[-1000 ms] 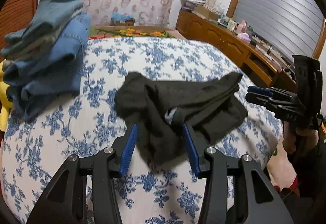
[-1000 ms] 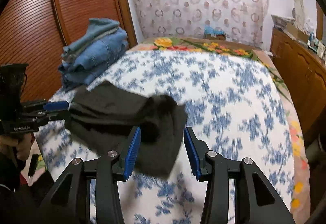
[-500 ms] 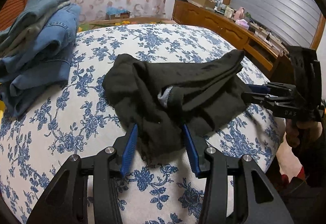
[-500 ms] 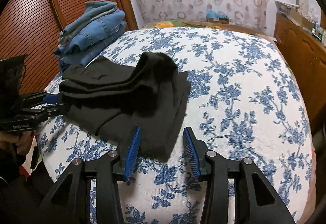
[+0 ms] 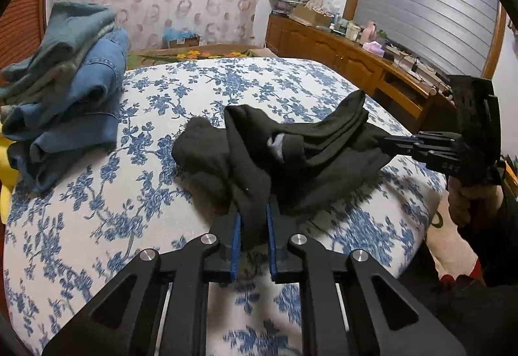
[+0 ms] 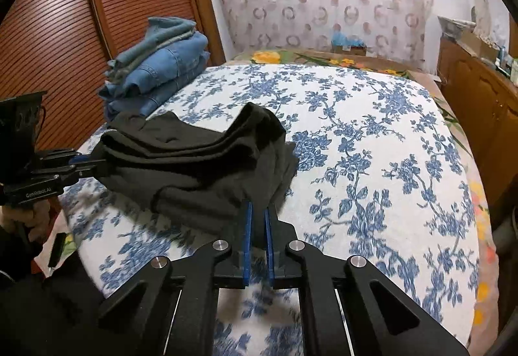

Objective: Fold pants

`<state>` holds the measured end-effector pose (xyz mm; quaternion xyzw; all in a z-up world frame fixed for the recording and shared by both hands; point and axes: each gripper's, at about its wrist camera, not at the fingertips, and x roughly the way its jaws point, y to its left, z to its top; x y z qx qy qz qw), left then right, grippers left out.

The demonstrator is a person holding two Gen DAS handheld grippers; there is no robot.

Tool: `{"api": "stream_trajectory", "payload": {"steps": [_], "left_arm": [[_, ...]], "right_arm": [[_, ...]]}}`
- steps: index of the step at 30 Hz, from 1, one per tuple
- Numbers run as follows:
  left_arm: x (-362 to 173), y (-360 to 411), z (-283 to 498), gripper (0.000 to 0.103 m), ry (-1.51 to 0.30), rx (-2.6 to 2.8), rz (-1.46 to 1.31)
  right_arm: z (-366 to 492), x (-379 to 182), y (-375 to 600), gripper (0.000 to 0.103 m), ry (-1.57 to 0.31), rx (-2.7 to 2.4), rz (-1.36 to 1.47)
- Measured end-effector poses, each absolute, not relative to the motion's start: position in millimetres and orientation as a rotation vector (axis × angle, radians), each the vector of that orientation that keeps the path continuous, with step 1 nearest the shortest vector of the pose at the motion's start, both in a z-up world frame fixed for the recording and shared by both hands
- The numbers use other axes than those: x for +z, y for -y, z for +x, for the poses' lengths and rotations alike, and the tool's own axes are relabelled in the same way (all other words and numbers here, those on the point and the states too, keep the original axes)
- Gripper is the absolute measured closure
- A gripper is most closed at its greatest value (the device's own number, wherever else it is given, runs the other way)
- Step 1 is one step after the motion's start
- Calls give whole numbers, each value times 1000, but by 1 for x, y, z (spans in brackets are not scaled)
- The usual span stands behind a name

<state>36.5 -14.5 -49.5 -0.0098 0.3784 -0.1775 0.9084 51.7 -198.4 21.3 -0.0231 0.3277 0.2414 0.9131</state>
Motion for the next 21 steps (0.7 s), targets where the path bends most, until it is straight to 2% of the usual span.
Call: {"api": "stream_trajectory", "payload": {"steps": [9,11,14,15,18,21], "left_arm": [[-59,13,28,86,-828,-356,-39],[-57,15,28,75,-824,-343,-25],[-53,18,30,58,-805,-337,4],[-52,18,31,56,-800,-340,5],[-51,20,38,55,-807,-342,21],[-52,23,46,55,-813,-347,35]], "right_arm": [[34,15,201,96,-706,525,-49],[34,18,199,96,-702,522,-60],[31,23,191,91,-678,505,-103],[30,24,190,88,-671,503,-111],[31,27,186,76,-659,494,-131],[34,27,181,71,-659,489,-156]]}}
